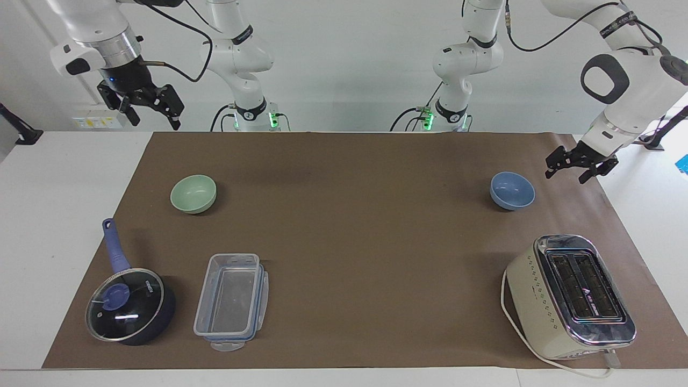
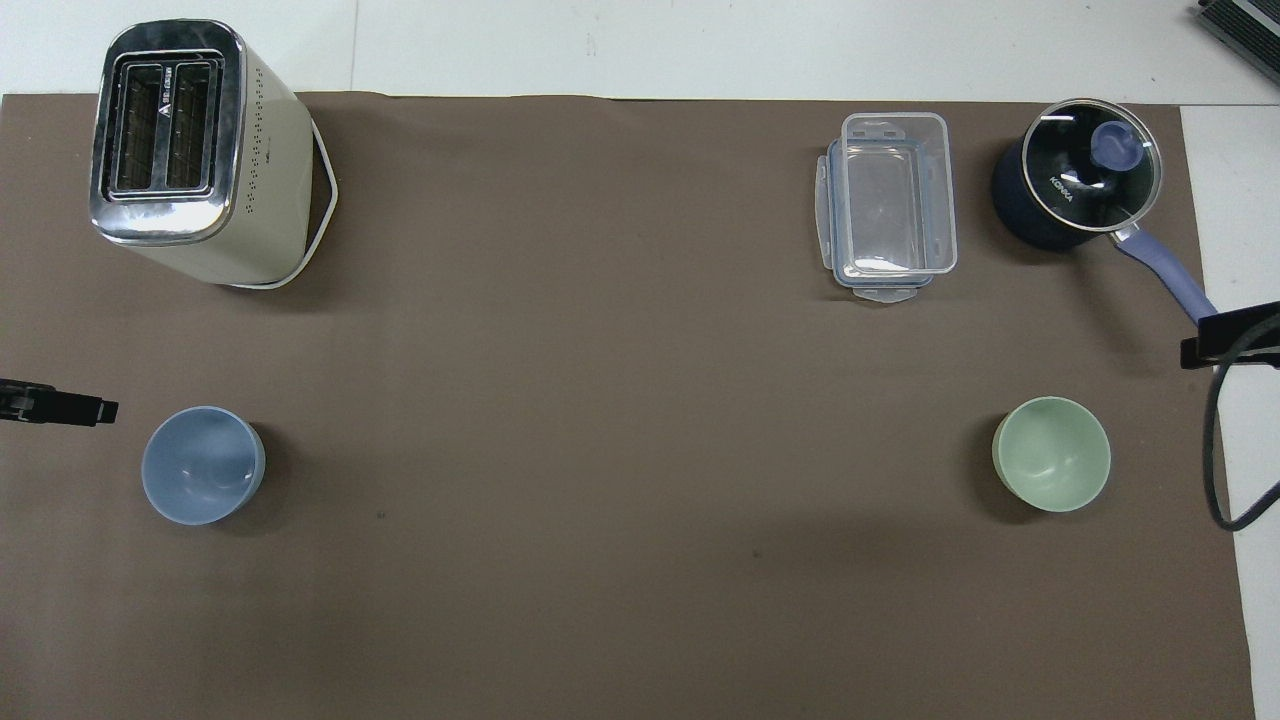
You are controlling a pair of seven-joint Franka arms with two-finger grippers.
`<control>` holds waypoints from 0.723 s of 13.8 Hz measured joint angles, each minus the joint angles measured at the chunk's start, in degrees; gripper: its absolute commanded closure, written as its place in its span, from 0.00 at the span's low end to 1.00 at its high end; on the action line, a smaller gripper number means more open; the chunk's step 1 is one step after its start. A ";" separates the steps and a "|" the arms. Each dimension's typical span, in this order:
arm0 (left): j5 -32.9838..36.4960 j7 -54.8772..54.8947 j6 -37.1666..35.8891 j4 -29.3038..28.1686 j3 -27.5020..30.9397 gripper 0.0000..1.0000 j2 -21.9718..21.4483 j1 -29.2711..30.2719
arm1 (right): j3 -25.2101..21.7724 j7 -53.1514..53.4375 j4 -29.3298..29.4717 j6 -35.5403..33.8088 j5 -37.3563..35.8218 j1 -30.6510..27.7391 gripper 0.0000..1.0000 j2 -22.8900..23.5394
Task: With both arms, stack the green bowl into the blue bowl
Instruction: 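Reach the left gripper to the blue bowl rim and grasp it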
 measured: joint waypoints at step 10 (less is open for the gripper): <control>-4.23 4.82 8.66 -9.06 -0.22 0.04 3.04 2.36 | 0.00 0.02 -0.08 0.00 0.00 0.00 0.00 -0.01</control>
